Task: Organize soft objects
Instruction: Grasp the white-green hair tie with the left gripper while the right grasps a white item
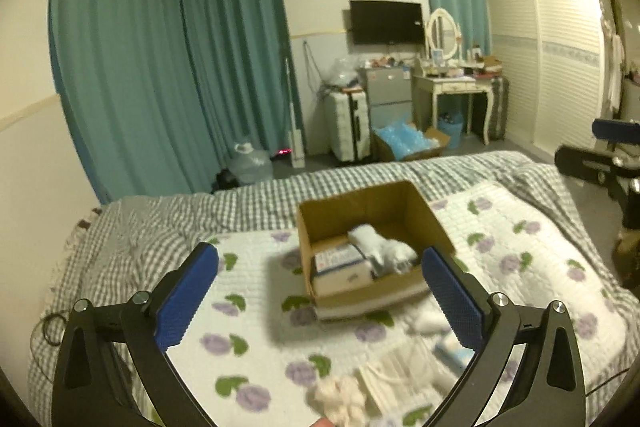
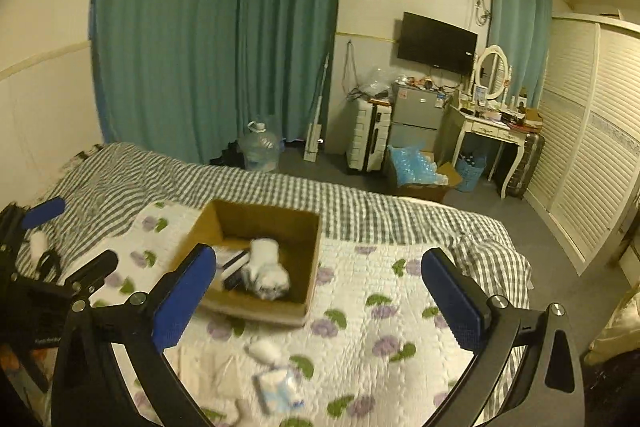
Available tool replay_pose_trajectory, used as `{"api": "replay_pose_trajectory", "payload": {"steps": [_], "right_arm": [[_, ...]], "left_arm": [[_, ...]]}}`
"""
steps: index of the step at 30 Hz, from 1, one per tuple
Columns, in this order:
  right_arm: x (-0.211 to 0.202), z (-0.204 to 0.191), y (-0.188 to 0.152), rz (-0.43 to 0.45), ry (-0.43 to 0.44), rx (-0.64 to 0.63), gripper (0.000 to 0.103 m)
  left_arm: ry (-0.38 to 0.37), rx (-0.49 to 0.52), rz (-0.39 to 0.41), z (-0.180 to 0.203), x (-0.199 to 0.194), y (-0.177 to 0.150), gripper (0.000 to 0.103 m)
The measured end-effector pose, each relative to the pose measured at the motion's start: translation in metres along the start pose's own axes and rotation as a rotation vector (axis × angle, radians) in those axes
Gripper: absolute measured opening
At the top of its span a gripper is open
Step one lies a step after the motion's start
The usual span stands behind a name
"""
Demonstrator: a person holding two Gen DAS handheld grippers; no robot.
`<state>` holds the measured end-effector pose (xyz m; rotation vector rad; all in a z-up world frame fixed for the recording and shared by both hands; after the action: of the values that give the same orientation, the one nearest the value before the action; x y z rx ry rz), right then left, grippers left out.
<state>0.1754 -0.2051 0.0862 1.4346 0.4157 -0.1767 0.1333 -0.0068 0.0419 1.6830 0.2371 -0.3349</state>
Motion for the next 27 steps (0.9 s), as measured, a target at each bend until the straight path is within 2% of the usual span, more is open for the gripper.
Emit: {"api": "replay_pose_trajectory", "payload": {"steps": [6,9,12,15,19,22,27], "right_arm": [[-0.047,-0.026,-0.042,-0.044,0.03,-0.093,0.103],[-0.056,-0.036,-0.07,-0.067,0.039,-0.095,0.103],[-0.059,-0.04,-0.106,-0.089,-0.005,-0.115,0.103],[-0.053,-0.048,-0.141,-0.149,0.038,-0.077,0.103],[-0.038,-0.058,-0.179,-0.206,0.07,-0.047,0.103],[-0.024,-0.067,-0.203,-0.241,0.086,-0.052,0.103],[0.005,-0.066,-0.242,-0.295,0.011,-0.028,0.103]], "left_arm": [[-0.019,0.025,-0.019,0.01,-0.021,-0.033,0.103],[-0.028,0.003,-0.054,0.013,-0.024,-0.065,0.103],[-0.02,-0.029,-0.104,0.015,-0.018,-0.1,0.103],[0.023,-0.046,-0.158,0.017,-0.006,-0.139,0.103],[0.009,-0.096,-0.235,0.019,0.009,-0.18,0.103],[0.016,-0.084,-0.29,0.023,0.017,-0.201,0.103],[-0.025,-0.075,-0.354,0.035,0.02,-0.229,0.102]]}}
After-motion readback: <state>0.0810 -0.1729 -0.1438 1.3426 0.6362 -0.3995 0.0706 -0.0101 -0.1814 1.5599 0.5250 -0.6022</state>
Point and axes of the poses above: each gripper's, at about its wrist camera, not at the fingertips, and x roughly the way its jaws point, z to its right, y to its top, the point moved 8 cm from there along x, roughly the way its jaws point, and after that the axes turned 8 degrees about z, right-handed, at the moved point
